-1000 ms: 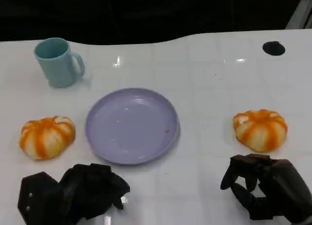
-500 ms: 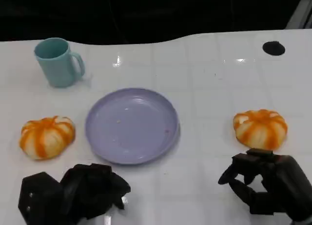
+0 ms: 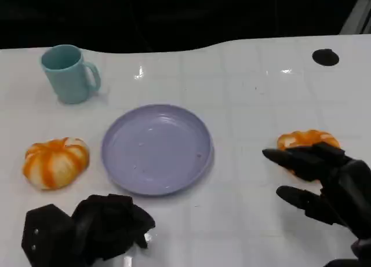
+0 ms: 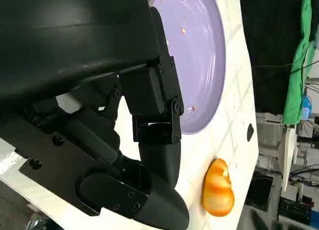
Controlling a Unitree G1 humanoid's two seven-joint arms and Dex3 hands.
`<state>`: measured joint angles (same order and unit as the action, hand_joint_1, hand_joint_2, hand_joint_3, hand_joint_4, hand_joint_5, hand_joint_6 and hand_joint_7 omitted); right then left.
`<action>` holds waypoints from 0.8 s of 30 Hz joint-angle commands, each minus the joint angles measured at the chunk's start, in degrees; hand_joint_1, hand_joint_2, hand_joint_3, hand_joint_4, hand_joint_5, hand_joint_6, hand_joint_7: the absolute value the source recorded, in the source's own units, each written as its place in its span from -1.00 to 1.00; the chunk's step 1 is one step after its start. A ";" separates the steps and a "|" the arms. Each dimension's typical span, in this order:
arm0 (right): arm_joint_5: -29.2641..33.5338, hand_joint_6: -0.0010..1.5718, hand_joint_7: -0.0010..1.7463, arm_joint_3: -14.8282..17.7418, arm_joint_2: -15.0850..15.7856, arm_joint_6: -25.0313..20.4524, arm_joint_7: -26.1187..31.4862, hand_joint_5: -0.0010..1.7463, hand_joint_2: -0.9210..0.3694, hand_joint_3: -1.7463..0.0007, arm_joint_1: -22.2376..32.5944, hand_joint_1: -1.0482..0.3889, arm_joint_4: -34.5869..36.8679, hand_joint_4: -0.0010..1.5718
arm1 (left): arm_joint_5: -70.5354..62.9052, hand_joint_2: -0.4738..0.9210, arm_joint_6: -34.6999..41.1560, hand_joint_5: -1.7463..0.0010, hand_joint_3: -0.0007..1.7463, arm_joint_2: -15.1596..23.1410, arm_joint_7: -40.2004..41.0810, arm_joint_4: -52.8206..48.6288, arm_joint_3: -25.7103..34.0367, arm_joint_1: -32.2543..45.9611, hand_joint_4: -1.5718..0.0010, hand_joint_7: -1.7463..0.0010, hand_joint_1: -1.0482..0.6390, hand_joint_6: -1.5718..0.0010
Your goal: Grasp the bread from the table and place it into the plate.
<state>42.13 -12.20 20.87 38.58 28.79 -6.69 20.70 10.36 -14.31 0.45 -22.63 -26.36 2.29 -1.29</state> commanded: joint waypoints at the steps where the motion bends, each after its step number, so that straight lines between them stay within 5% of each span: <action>1: 1.95 -0.53 -1.00 1.02 2.26 -6.69 -3.64 -0.77 -1.00 0.95 -1.26 -0.22 -4.23 -0.71 | 0.02 0.60 -0.01 -0.75 -0.71 0.61 0.43 -0.87 0.53 0.08 -0.13 0.37 -1.00 -0.84; 10: 4.08 -0.73 -1.00 0.39 3.50 -22.68 -15.88 -0.77 -0.87 1.00 -3.34 -0.18 -10.56 -0.99 | 0.13 0.60 0.13 -0.75 -0.71 0.49 0.37 -0.68 0.56 0.24 -0.13 0.37 -1.00 -0.83; 24: 7.02 -0.75 -0.99 -4.02 3.43 -32.35 -23.64 -0.82 -0.79 1.00 -8.64 -0.08 -8.09 -1.00 | -0.28 0.59 0.12 -0.74 -0.70 0.30 0.76 0.18 0.48 0.79 -0.14 0.37 -1.00 -0.85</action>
<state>48.83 -15.47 23.58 7.75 6.45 -14.29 11.46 10.33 -14.40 0.13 -22.60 -26.30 2.54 -1.20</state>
